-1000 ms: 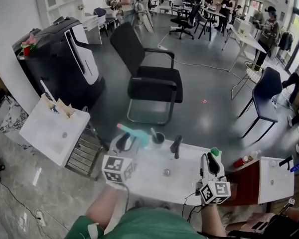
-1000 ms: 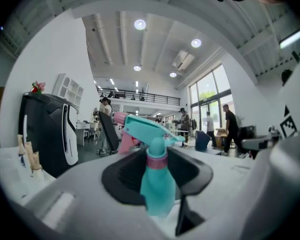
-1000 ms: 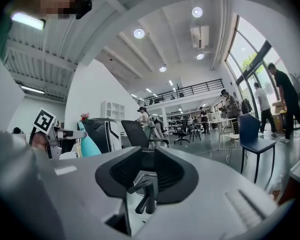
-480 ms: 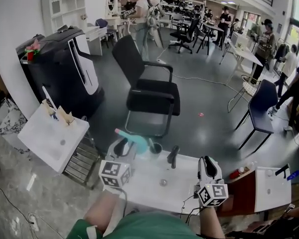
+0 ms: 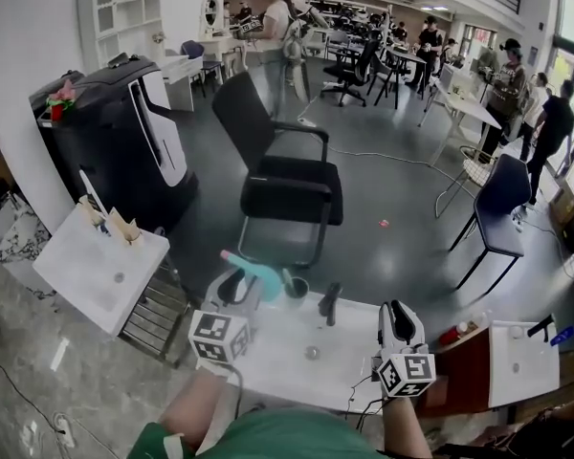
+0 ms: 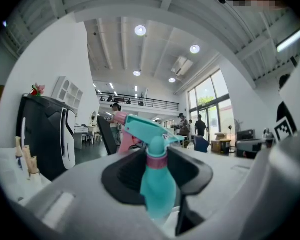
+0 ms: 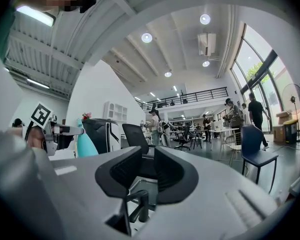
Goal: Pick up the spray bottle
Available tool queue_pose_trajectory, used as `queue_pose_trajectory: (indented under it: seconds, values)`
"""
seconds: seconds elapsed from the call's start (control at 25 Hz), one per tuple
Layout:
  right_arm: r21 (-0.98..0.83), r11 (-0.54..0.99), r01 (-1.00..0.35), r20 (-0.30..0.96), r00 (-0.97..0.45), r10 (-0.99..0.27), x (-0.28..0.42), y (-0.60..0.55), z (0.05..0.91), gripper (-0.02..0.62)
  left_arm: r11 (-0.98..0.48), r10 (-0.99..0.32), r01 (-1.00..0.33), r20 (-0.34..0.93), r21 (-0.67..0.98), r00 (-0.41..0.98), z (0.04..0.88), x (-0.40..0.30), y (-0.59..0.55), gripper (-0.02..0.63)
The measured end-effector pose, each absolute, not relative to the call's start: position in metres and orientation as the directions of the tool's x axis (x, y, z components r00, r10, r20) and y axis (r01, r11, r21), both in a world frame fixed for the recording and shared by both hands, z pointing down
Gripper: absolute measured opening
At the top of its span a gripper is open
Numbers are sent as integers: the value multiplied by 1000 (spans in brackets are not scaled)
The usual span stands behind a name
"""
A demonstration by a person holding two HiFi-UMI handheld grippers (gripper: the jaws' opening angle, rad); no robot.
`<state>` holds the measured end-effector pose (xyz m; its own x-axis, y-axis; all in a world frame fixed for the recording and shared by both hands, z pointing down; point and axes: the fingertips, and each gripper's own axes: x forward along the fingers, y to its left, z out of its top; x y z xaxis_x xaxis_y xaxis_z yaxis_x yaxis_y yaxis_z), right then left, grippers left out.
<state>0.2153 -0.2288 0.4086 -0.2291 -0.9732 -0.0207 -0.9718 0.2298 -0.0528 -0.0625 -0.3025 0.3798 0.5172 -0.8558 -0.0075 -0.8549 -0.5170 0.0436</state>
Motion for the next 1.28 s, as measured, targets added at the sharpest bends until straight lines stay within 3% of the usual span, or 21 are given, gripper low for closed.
queue_pose_trajectory:
  seconds: [1.28]
  values:
    - [-83,235,-968,-1,-236,-972,212,-243,416,77,-520,-853,-852,24,52,522,389,-62,-314,132]
